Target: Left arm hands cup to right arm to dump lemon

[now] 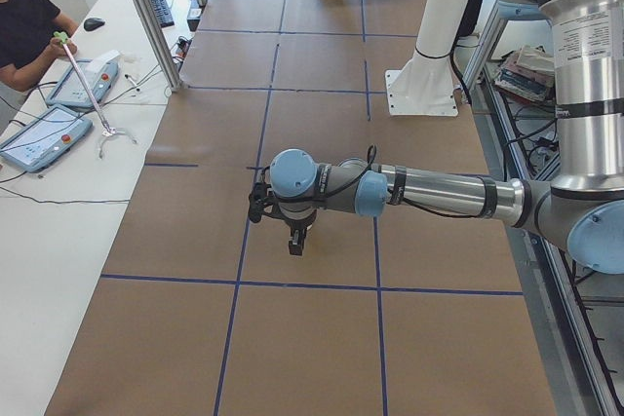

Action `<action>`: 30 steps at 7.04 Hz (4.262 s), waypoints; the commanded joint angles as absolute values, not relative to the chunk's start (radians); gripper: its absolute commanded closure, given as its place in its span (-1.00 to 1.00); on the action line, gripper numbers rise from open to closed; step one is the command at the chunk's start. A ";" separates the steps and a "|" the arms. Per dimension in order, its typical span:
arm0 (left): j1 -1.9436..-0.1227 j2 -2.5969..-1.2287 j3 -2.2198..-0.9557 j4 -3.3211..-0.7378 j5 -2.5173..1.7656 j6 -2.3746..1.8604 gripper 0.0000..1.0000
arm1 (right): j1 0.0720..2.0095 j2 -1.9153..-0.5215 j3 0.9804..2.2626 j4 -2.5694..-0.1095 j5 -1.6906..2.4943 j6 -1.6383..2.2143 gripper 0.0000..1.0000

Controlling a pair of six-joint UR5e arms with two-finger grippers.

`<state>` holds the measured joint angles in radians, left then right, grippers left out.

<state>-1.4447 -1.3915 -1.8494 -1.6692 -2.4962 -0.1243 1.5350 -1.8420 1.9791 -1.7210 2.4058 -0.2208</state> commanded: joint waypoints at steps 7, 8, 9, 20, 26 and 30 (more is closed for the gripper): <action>-1.034 -1.489 -1.646 -2.082 -2.318 -0.549 0.42 | 1.283 -1.760 1.965 -1.318 2.413 0.052 -1.00; -1.026 -1.488 -1.643 -2.082 -2.319 -0.552 0.99 | 1.267 -1.712 1.965 -1.318 2.413 0.052 -0.99; -1.026 -1.494 -1.652 -2.077 -2.315 -0.558 1.00 | 1.231 -1.656 1.968 -1.316 2.411 0.090 -0.99; -0.753 -2.420 -1.663 -1.391 -2.201 -1.573 1.00 | 0.294 -1.189 2.005 -1.091 1.011 0.830 -1.00; -0.692 -2.559 -1.552 -1.393 -2.310 -1.644 1.00 | 0.170 -1.183 1.976 -1.091 0.756 0.830 -1.00; -0.670 -2.576 -1.591 -1.399 -2.321 -1.658 0.96 | 0.163 -1.186 1.973 -1.091 0.756 0.831 -1.00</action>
